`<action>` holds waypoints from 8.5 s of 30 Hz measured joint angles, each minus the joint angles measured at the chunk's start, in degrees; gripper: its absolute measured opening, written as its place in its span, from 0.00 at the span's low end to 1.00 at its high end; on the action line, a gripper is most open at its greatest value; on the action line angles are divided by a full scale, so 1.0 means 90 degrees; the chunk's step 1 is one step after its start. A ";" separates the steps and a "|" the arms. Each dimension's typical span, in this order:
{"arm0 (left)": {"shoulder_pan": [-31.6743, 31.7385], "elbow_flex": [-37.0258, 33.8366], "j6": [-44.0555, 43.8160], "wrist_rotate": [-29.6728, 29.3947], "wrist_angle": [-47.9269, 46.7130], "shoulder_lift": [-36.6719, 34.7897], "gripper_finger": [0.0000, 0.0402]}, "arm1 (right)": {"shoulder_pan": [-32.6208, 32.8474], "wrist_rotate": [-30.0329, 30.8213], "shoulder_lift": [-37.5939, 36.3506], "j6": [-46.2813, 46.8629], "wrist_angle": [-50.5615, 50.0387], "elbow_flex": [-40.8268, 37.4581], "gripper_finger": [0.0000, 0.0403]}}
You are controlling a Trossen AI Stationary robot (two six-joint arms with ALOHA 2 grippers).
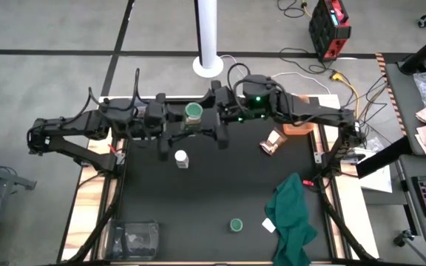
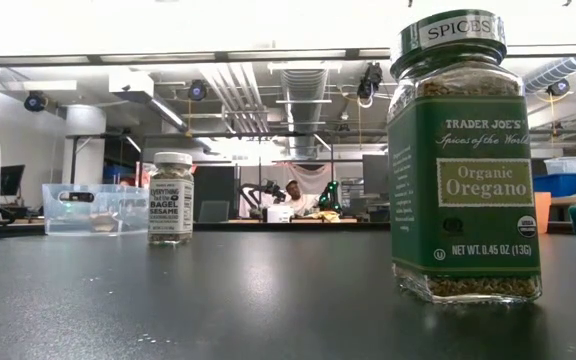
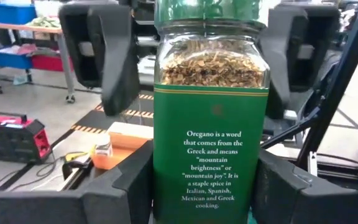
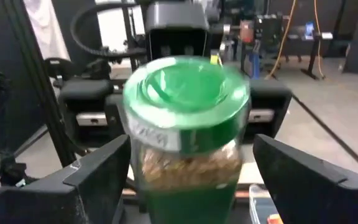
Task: Sort spices by type
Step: Put the top green seasoning bottle into the black bin
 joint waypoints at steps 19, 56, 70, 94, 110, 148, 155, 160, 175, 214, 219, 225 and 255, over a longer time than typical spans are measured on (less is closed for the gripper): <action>0.0005 0.0000 -0.0422 -0.0611 -0.0286 -0.0131 0.93 | -0.0010 -0.0007 -0.0091 -0.0324 -0.1059 0.0135 0.47; 0.0192 0.0002 -0.0276 -0.0220 0.0982 0.0855 0.64 | 0.0029 0.0431 -0.0063 -0.0468 -0.2565 0.0206 0.47; 0.0192 0.0002 -0.0280 -0.0245 0.0885 0.0802 0.46 | 0.0029 0.0441 -0.0058 -0.0453 -0.2699 0.0199 0.47; -0.3350 0.0000 -0.1803 -0.0485 -0.2987 0.0031 0.46 | -0.0600 0.0426 -0.0143 -0.0870 -0.3332 -0.0080 0.81; -0.6147 -0.0002 -0.6584 -0.1690 -0.3675 0.1424 0.46 | -0.0656 -0.0368 -0.0141 -0.0986 -0.2729 -0.0904 0.73; -0.7567 -0.2415 -0.7163 -0.4456 -0.2125 0.1974 0.46 | 0.1394 0.1937 -0.0311 0.1662 -0.1682 -0.1044 0.62; -0.7582 -0.2769 -0.7164 -0.4453 -0.2004 0.1997 0.46 | 0.1394 0.1939 -0.0311 0.1627 -0.1684 -0.1044 0.60; -0.7675 -0.2984 -0.7164 -0.4466 -0.1834 0.1997 0.46 | 0.1391 0.1941 -0.0311 0.1616 -0.1646 -0.1044 0.62; -0.7974 -0.3536 -0.7117 -0.4923 -0.1100 0.2000 0.46 | 0.1391 0.1950 -0.0311 0.1550 -0.1650 -0.1044 0.59; -0.8031 -0.3701 -0.7584 -0.4387 -0.0615 0.2000 0.56 | 0.1330 0.2119 -0.0282 0.1563 -0.1659 -0.1044 0.63; -0.8029 -0.3541 -0.7572 -0.4008 -0.0922 0.2000 0.55 | 0.1330 0.2119 -0.0279 0.1565 -0.1643 -0.1044 0.61; -0.8031 -0.3240 -0.7574 -0.3887 -0.1542 0.2000 0.55 | 0.1330 0.2119 -0.0279 0.1567 -0.1645 -0.1044 0.61; -0.7181 -0.0895 -1.0029 -0.1157 -0.5583 0.1973 0.00 | 0.1328 0.2284 -0.0277 0.0896 -0.1643 -0.1044 0.62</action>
